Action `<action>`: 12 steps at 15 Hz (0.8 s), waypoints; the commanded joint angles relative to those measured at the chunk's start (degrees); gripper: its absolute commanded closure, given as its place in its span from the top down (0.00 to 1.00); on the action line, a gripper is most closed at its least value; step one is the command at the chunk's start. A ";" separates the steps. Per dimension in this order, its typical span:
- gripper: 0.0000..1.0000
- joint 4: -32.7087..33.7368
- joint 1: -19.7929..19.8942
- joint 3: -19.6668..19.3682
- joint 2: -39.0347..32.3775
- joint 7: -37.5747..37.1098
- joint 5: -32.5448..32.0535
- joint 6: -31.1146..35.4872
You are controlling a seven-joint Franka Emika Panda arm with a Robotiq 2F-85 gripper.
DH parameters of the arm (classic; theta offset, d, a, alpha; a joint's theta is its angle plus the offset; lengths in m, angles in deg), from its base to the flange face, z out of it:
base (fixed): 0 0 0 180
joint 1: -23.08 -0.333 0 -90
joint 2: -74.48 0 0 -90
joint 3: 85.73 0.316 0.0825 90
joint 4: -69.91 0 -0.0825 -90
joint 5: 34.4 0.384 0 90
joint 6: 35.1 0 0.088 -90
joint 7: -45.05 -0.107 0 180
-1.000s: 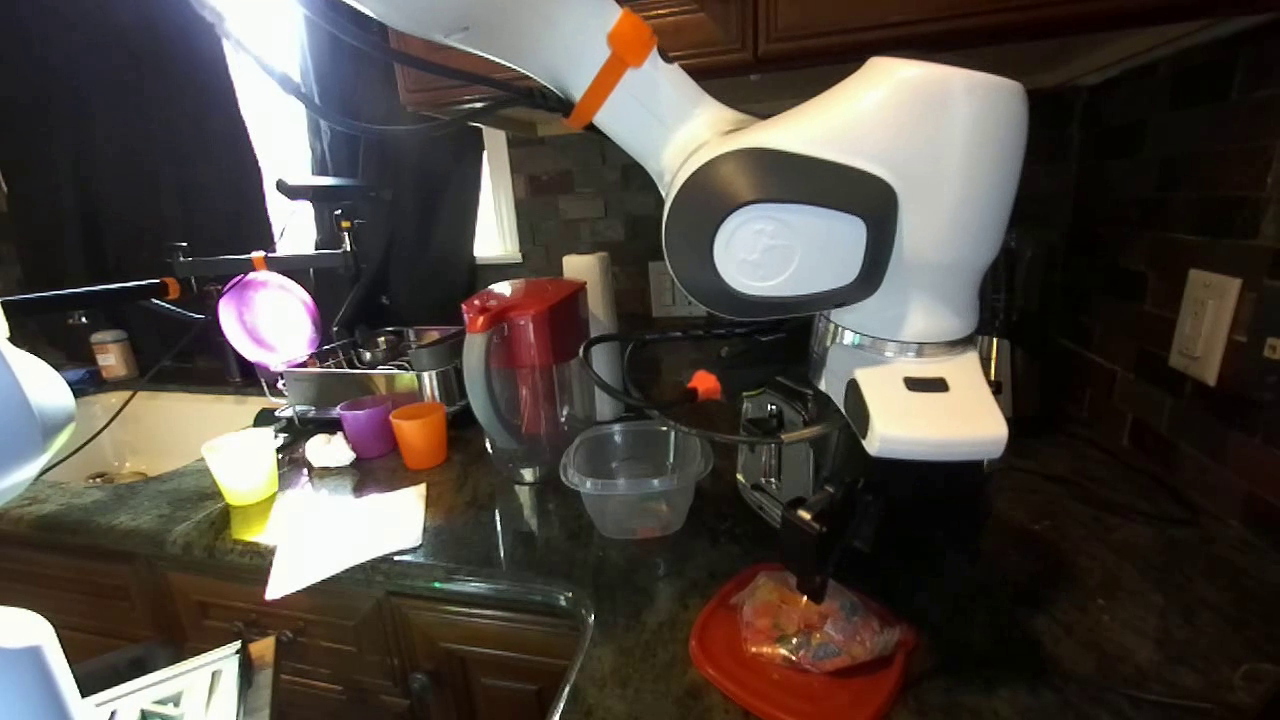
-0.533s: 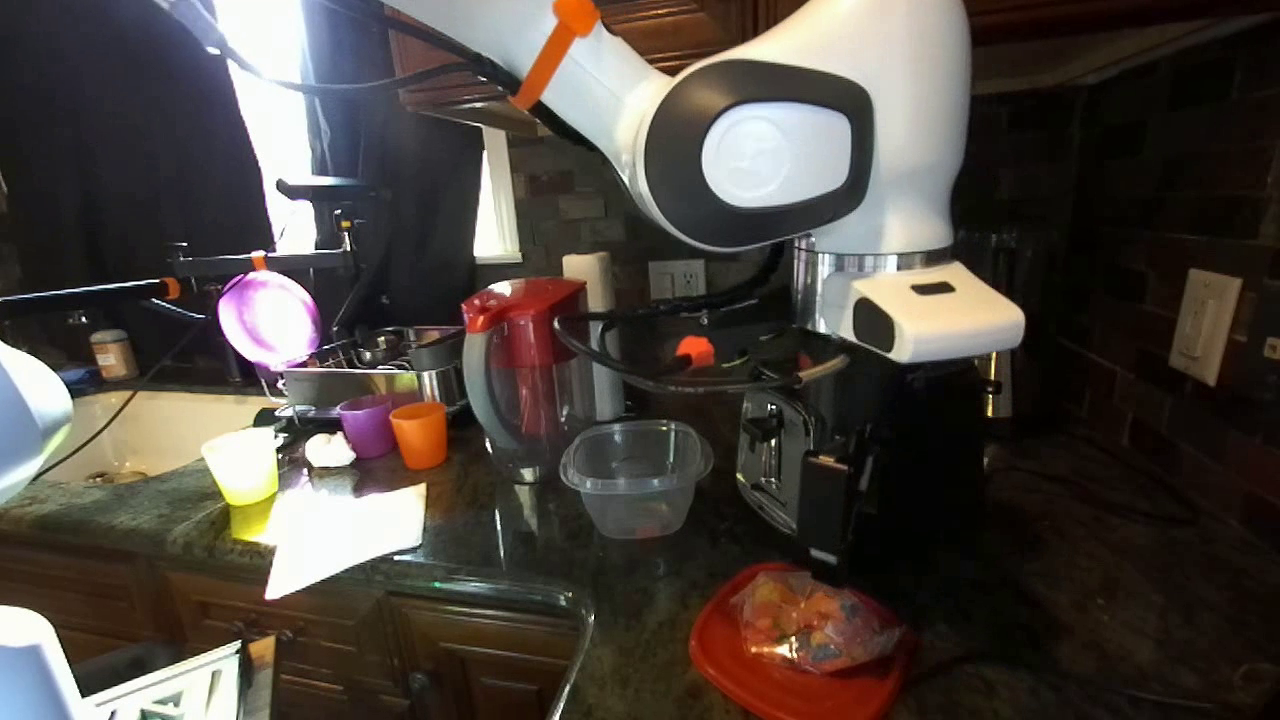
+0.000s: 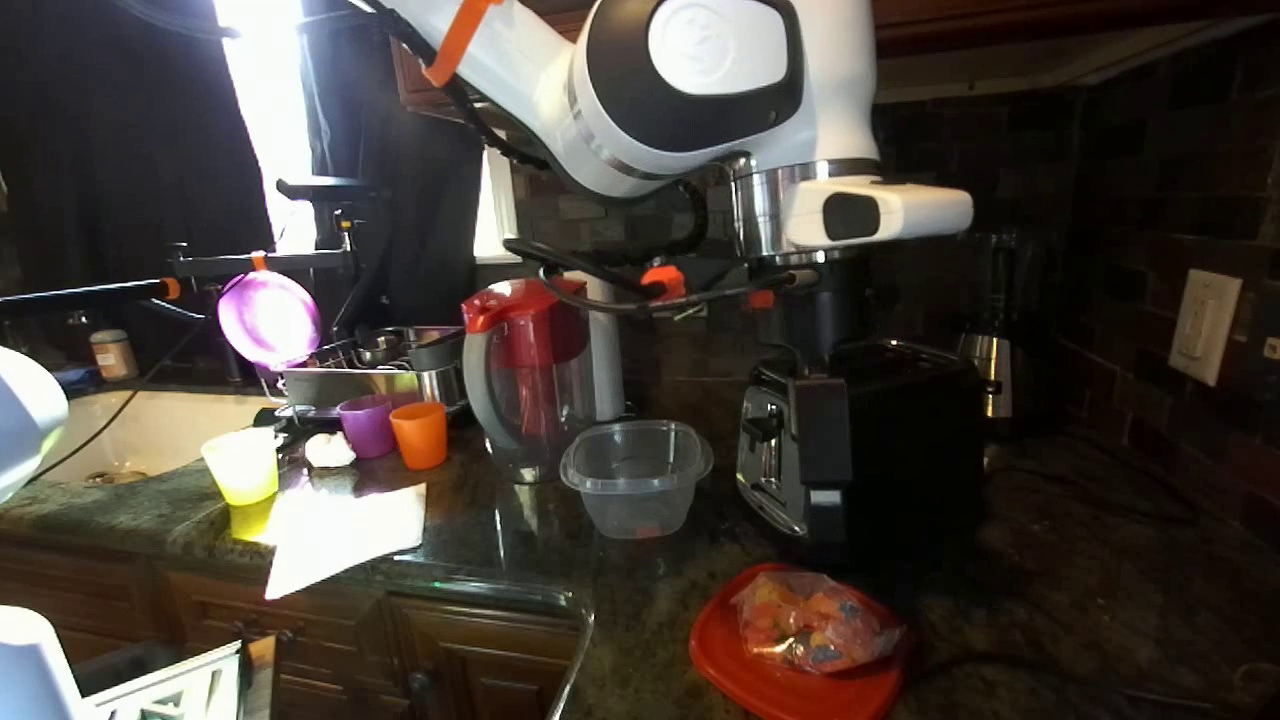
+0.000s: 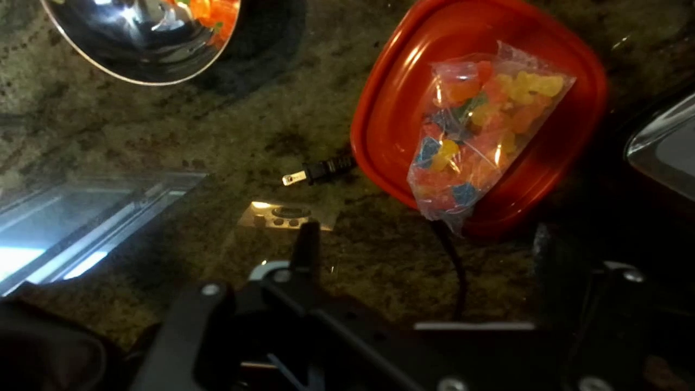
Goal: Put some of the contents of the plastic bag into the plastic bowl
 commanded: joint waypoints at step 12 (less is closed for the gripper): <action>1.00 -9.75 0.10 5.00 13.11 3.94 -5.04 1.31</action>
